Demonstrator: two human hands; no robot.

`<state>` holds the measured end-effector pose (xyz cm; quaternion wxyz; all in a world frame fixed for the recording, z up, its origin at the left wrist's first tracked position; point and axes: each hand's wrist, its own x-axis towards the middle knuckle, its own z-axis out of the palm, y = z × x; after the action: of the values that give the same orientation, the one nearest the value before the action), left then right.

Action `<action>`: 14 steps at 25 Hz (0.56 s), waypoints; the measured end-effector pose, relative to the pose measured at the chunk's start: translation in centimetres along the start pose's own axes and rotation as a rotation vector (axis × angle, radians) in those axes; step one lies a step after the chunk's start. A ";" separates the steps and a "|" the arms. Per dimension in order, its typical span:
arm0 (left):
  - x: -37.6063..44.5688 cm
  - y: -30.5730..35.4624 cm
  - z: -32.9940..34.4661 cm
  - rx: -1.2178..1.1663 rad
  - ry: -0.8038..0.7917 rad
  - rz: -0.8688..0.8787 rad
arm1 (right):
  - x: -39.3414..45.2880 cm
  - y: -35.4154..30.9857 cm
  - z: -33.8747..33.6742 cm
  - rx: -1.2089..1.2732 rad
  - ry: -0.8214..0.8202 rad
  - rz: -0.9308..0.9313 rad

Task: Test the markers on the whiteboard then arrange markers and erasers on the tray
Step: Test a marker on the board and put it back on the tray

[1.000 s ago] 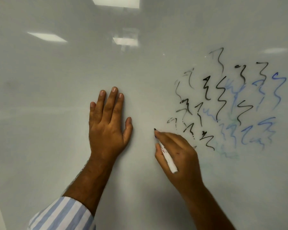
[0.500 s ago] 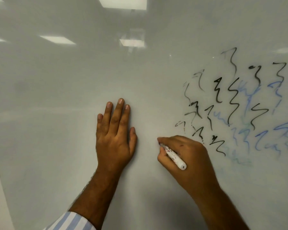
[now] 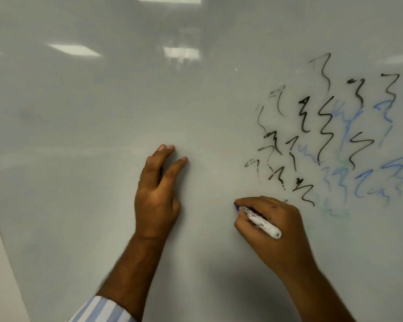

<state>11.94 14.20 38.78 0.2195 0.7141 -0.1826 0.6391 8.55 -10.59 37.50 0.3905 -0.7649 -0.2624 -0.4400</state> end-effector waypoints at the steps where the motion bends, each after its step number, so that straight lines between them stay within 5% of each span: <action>1: -0.2 0.3 -0.3 -0.066 0.018 -0.039 | -0.5 -0.2 0.3 0.073 -0.010 0.047; 6: -1.7 4.2 -1.0 -0.357 0.033 -0.275 | -2.5 -0.4 0.5 0.445 0.029 0.282; 14: -5.7 8.6 -0.5 -0.681 -0.419 -0.473 | -5.2 -0.6 -0.3 0.591 0.022 0.461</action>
<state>6.19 7.18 33.81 0.5396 0.7372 -0.2546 0.3171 5.51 -10.80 33.29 0.6861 -0.6533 -0.1946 -0.2541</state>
